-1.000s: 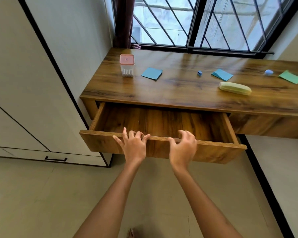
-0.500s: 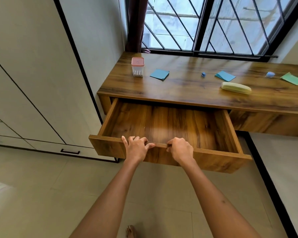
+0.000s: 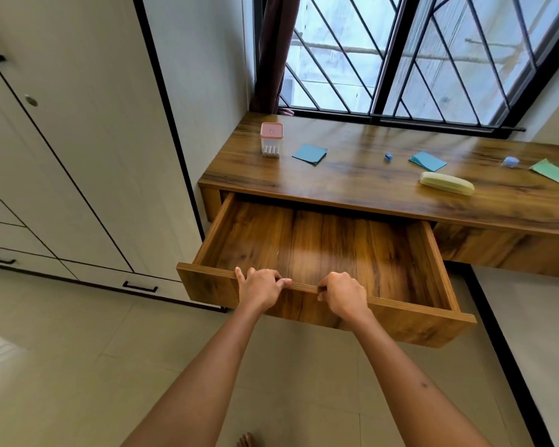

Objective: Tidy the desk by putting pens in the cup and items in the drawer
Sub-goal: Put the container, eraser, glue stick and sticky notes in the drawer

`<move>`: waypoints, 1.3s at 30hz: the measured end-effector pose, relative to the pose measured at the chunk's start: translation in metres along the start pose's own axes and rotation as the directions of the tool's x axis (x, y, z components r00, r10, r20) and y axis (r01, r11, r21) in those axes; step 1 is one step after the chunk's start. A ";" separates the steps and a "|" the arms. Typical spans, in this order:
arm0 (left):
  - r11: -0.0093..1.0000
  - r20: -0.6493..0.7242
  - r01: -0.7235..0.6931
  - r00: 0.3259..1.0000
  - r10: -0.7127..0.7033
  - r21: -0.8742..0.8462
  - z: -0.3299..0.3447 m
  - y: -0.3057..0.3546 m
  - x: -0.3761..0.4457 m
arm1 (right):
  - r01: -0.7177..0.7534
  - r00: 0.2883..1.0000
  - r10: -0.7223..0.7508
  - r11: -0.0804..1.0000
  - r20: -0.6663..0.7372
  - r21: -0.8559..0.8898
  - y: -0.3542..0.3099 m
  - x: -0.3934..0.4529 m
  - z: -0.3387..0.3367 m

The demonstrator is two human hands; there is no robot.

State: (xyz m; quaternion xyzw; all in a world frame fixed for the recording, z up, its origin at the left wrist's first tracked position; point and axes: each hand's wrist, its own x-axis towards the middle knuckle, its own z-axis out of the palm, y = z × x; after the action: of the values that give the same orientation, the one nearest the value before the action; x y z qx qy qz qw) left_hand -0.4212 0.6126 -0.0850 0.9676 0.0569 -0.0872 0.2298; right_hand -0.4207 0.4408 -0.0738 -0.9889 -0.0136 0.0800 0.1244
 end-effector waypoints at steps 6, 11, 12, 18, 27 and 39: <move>0.999 -0.151 -0.021 0.988 0.016 -0.037 -0.009 -0.001 0.024 | 0.016 1.000 -0.011 0.930 -0.017 0.368 -0.014 0.025 -0.023; 0.991 -0.253 -0.085 0.966 0.057 -0.102 -0.035 0.005 0.068 | 0.137 0.979 -0.061 0.906 -0.196 0.401 -0.044 0.074 -0.051; 0.988 -0.255 -0.094 0.965 0.060 -0.122 -0.042 0.007 0.082 | 0.137 0.977 -0.055 0.905 -0.208 0.404 -0.051 0.089 -0.055; 0.949 -0.224 -0.057 0.975 -0.014 -0.310 -0.083 0.020 0.172 | 0.129 0.973 -0.018 0.872 -0.232 0.472 -0.090 0.178 -0.069; 0.831 -0.252 -0.053 0.962 -0.107 -0.553 -0.136 0.016 0.328 | 0.005 0.965 0.193 0.662 -0.177 0.750 -0.144 0.343 -0.091; 0.587 -0.193 0.023 0.933 -0.303 -0.809 -0.158 0.025 0.435 | -0.177 0.911 0.412 0.408 -0.008 0.896 -0.161 0.457 -0.098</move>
State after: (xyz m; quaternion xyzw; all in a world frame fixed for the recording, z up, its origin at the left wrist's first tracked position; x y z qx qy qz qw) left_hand 0.0309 0.6927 -0.0203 0.7547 0.2147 0.0797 0.6148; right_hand 0.0446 0.5942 -0.0108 -0.7696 0.2192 -0.0176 0.5994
